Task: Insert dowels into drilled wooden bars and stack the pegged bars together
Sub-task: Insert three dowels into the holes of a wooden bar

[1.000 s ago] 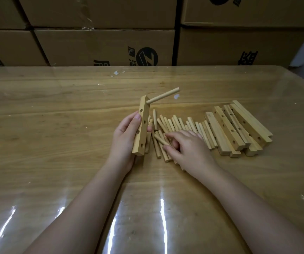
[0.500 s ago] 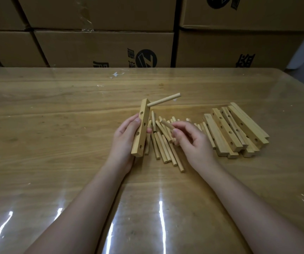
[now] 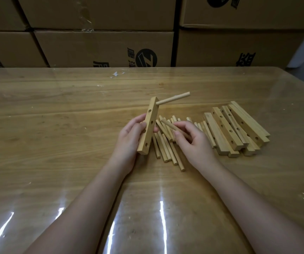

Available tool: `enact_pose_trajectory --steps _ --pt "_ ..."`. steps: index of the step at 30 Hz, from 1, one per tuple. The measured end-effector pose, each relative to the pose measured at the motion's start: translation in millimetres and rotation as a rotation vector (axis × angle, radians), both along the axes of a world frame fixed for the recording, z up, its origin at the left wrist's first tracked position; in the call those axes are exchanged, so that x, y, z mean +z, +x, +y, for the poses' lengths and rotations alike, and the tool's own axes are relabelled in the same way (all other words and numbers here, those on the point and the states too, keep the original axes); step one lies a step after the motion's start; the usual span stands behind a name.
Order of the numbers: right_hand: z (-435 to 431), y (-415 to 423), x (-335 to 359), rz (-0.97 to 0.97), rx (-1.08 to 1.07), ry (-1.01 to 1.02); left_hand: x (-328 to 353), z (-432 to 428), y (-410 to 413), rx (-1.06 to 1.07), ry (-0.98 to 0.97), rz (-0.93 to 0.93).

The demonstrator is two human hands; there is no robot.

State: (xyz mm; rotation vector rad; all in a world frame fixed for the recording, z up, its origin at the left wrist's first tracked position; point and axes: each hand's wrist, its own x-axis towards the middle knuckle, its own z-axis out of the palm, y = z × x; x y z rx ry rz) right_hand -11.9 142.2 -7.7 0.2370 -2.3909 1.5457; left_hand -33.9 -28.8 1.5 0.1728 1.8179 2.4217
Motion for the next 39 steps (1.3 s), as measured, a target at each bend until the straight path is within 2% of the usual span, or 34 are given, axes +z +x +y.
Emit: enact_pose_trajectory --steps 19,28,39 --pt "0.3 1.5 1.0 0.030 -0.045 -0.055 3.1 0.4 5.5 -0.079 0.021 0.031" --pt "1.2 -0.3 1.5 0.094 -0.108 0.062 4.1 -0.6 6.7 -0.088 0.007 0.032" --pt "-1.2 2.5 3.2 0.145 -0.080 0.200 -0.6 -1.3 2.2 -0.057 0.051 0.032"
